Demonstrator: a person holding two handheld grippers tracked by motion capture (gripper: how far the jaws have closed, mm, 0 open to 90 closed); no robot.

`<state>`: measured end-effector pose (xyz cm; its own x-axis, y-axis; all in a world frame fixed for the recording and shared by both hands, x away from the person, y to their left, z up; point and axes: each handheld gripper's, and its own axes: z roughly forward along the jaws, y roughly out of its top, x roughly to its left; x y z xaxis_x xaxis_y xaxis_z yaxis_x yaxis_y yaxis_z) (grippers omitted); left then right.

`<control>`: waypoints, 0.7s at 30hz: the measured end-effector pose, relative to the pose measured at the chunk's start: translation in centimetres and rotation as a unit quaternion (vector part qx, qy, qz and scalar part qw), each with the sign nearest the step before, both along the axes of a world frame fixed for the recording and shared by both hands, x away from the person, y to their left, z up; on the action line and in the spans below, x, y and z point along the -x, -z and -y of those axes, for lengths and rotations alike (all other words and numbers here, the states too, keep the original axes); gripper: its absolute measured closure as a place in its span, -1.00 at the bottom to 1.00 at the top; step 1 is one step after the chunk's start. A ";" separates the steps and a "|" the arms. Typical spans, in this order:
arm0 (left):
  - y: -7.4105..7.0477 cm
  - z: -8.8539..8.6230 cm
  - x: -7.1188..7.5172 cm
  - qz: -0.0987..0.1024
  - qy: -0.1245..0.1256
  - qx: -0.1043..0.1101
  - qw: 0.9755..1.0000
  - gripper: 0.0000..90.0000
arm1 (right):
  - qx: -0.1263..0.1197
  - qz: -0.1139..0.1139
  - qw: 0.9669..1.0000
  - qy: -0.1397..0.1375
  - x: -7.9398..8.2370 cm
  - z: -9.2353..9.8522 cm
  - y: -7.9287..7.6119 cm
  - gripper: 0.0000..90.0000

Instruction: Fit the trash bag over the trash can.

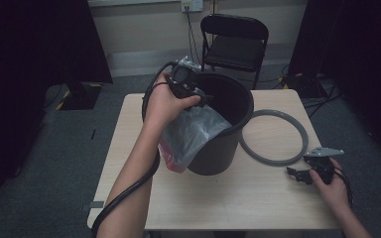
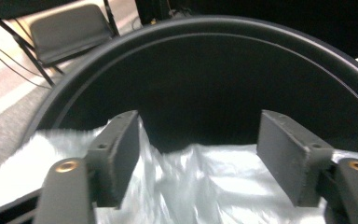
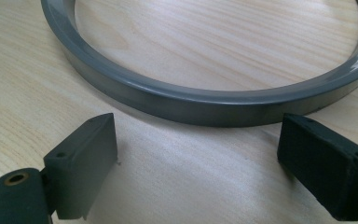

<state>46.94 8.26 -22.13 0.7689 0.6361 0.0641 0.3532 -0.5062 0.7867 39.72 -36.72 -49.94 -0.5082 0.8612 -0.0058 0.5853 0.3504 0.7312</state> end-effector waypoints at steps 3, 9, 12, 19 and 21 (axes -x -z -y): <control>-0.6 -0.7 0.4 0.003 0.001 0.011 1.000 -0.45 | 0.000 0.000 1.000 0.000 0.0 0.0 0.0 -0.75; -1.4 -2.5 1.6 0.009 -0.001 0.018 1.000 -0.51 | 0.000 0.000 1.000 0.000 0.0 0.0 0.0 -0.75; -1.4 -3.6 2.4 0.008 0.006 0.021 1.000 -0.52 | 0.000 0.001 1.000 0.000 0.0 0.0 0.0 -0.75; 0.0 -5.7 3.9 0.012 0.003 0.023 1.000 -0.56 | 0.000 0.001 1.000 0.000 0.0 0.0 0.0 -0.75; 0.4 -6.2 4.0 0.012 0.002 0.029 1.000 -0.58 | 0.000 0.001 1.000 0.000 0.0 0.0 0.0 -0.75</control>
<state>42.90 14.41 -22.55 0.7706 0.6356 0.0462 0.3315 -0.4617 0.8228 39.71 -36.71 -49.94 -0.5074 0.8617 -0.0067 0.5848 0.3501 0.7317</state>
